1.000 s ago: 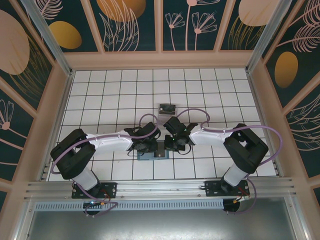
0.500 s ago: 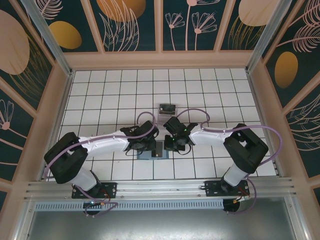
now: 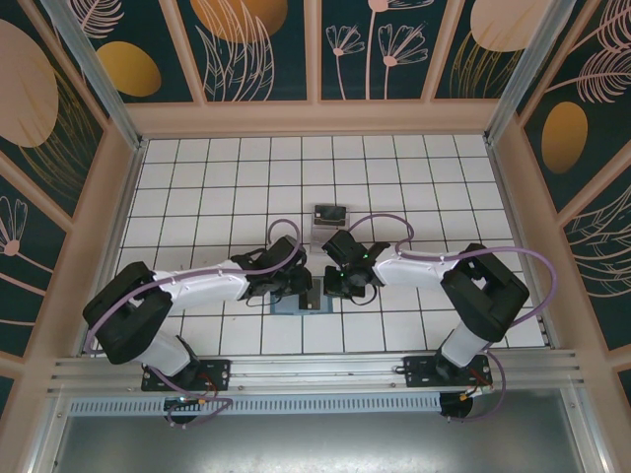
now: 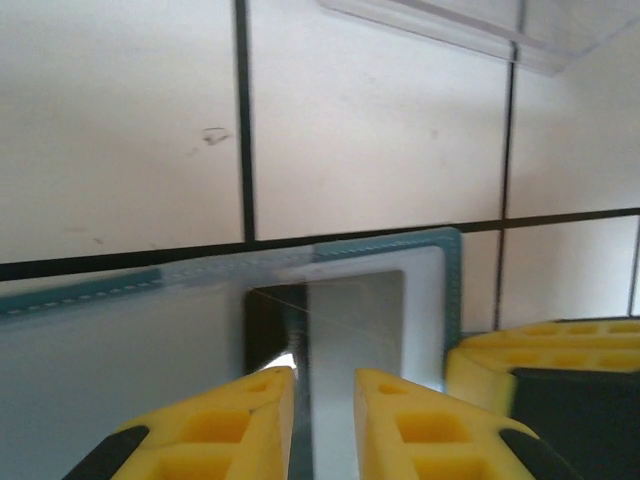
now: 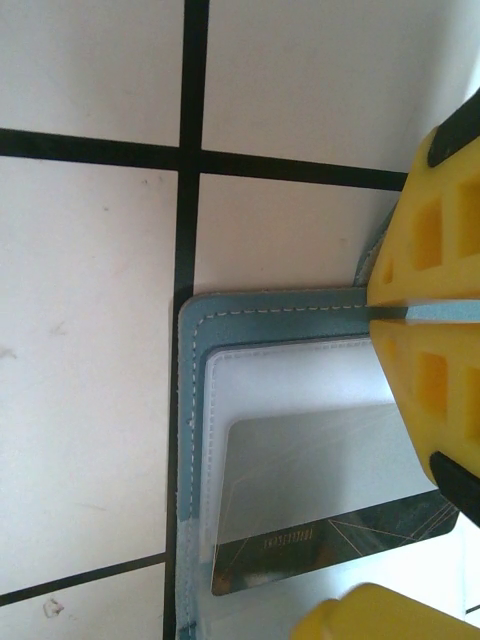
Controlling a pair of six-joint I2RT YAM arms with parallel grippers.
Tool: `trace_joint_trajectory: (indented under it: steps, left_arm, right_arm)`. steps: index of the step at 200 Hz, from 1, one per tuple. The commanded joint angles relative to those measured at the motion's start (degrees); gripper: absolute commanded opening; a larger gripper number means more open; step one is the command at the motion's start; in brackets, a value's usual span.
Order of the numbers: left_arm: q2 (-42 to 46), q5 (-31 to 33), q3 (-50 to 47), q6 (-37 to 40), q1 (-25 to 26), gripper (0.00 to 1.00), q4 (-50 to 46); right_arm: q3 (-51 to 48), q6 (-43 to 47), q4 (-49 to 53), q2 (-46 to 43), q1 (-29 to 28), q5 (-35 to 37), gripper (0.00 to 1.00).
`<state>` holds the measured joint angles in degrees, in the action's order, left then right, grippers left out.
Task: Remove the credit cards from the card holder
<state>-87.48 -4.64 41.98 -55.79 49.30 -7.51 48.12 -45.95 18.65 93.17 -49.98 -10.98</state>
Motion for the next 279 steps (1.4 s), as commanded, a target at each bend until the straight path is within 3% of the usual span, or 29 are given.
trace_joint_trajectory:
  steps: [1, 91, 109, 162, 229, 279]
  left_arm:
    - [-0.78, -2.29, -2.41, -0.54, -1.08, 0.26, 3.9]
    - [-2.94, -4.35, -4.97, -1.08, -1.29, 0.28, 5.82]
    - [-3.57, -4.06, -4.63, -1.03, -1.26, 0.27, 4.79]
    - [-3.4, -4.5, -5.14, -1.25, -1.3, 0.28, 4.74]
    - [-2.51, -4.49, -5.65, -1.25, -1.33, 0.29, 3.37]
    - [-4.1, -8.23, -8.58, -3.96, -1.29, 0.21, 8.57]
  right_arm:
    - [0.92, 0.03, 2.43, 0.12, -0.13, 0.63, 0.13]
    - [1.63, -0.22, 2.77, -0.06, -0.39, 0.52, 0.14]
    - [1.93, -0.21, 2.57, -0.04, -0.39, 0.18, 0.22]
    - [2.83, -0.15, 2.28, 2.55, -0.65, -0.35, 0.3]
    - [2.89, -0.38, 4.64, 5.78, -0.91, 1.14, 0.22]
    - [3.2, -0.44, 4.64, 6.2, -1.09, 0.83, 0.21]
